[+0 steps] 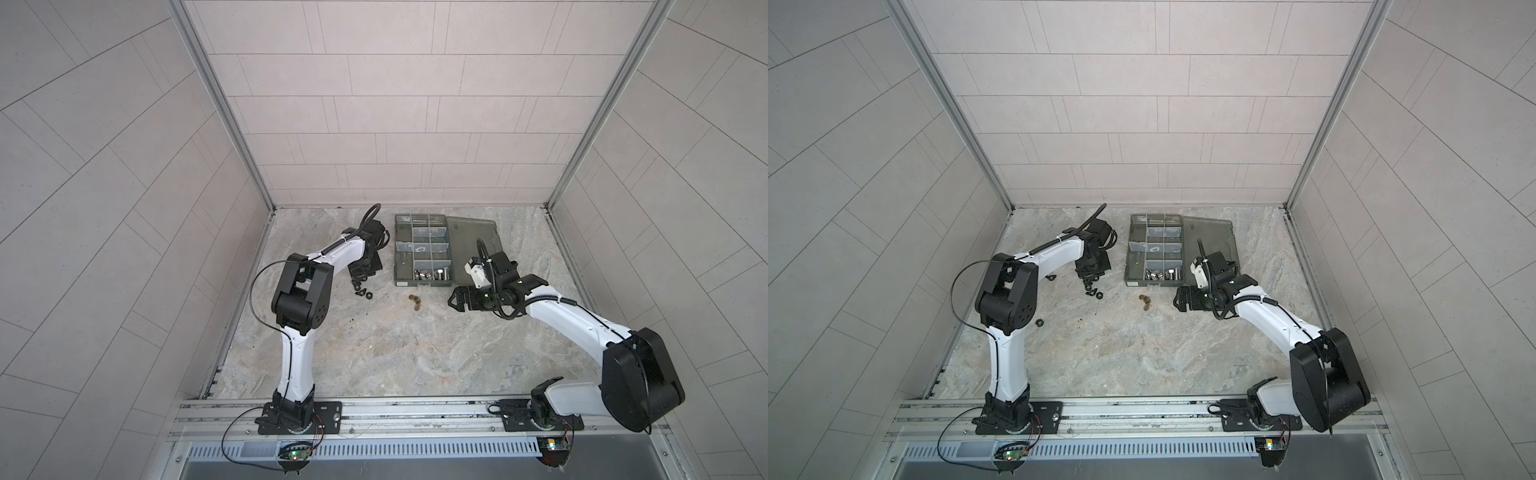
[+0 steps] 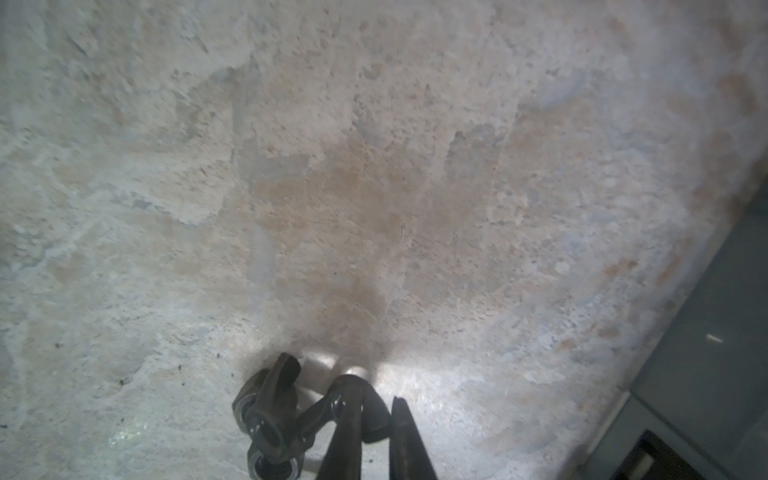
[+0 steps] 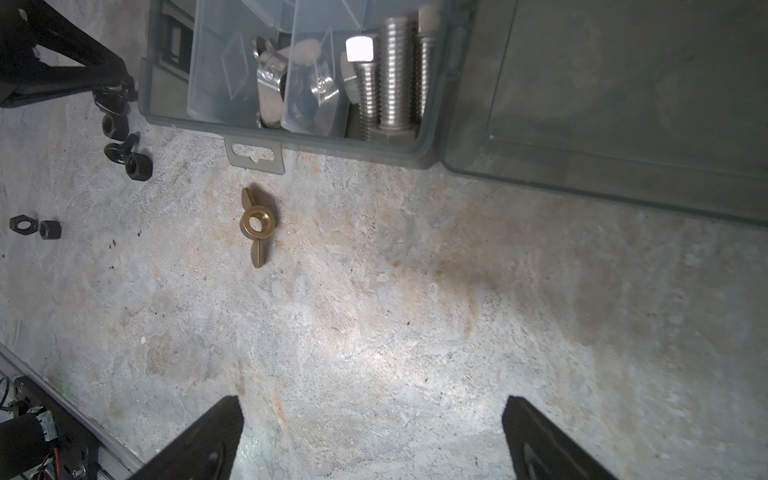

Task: Sort the screws and nuts into containers
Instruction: 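Lift the black wing nut and carry it with the left gripper to the organizer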

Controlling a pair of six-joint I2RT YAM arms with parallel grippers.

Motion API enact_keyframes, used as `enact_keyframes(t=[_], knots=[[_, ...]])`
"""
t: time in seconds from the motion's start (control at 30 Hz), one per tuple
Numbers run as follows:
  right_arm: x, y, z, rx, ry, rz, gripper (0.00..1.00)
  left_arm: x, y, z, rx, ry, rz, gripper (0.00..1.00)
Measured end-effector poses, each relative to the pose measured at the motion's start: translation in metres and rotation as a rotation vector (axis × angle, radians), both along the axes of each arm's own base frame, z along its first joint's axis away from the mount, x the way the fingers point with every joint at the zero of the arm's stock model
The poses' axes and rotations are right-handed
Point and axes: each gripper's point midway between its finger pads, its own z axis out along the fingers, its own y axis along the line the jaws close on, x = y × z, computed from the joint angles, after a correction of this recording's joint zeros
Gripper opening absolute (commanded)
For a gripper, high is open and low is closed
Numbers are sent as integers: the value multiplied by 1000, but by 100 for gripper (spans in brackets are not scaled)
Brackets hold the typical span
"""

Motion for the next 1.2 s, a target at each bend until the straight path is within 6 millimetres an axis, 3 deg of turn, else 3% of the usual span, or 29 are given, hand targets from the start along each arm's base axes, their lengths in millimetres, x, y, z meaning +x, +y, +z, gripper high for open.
enact_keyframes(t=[0.27,0.73,1.2], knots=[[0,0,3,5,-6,1,99,-7,-5,1,8,17,-20,11],[-1,0,3,5,-5,2,99,0,-18,27,1,-26,-53,10],[-2,0,9,10,-23,1,99,13,-60,71,-36,-125,-124,10]])
